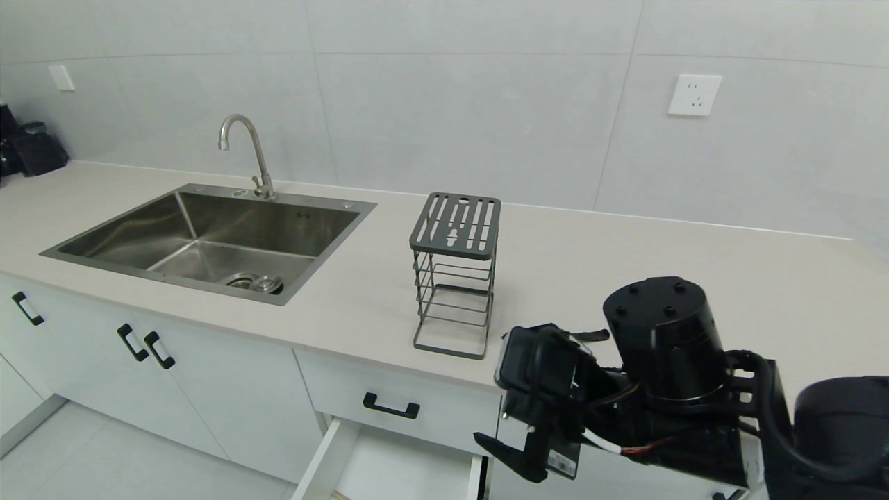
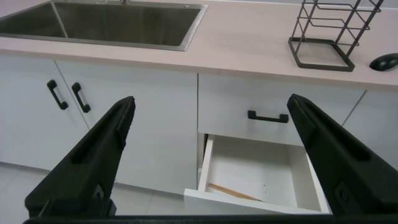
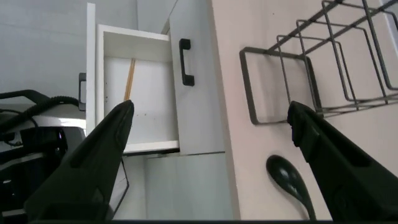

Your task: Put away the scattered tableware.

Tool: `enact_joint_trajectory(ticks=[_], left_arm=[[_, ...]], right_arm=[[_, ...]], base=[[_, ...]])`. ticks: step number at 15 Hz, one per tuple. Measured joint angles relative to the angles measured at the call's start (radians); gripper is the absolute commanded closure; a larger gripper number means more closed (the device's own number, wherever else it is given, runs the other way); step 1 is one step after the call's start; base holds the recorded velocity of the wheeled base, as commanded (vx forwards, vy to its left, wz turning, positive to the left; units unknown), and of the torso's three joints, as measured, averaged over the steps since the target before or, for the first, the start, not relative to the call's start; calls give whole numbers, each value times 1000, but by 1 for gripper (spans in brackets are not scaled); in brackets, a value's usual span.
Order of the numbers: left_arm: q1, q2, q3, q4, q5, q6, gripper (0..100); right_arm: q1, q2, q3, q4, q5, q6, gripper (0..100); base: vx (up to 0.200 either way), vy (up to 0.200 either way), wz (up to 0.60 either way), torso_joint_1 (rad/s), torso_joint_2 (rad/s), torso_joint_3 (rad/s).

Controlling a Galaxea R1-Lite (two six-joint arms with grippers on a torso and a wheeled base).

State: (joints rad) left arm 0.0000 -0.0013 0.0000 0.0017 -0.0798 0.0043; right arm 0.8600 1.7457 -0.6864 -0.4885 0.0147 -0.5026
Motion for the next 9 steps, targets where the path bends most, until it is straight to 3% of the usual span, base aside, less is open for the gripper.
enact_joint_trajectory(ticks=[3,9], left_arm=[[0,0,0,0,0,0,0],[0,0,0,0,0,0,0]], right_arm=[[-61,-47,61,-18,7,116,0],[-217,0,61,-23,30,121,0]], base=[[0,0,0,0,0,0],[0,0,0,0,0,0]])
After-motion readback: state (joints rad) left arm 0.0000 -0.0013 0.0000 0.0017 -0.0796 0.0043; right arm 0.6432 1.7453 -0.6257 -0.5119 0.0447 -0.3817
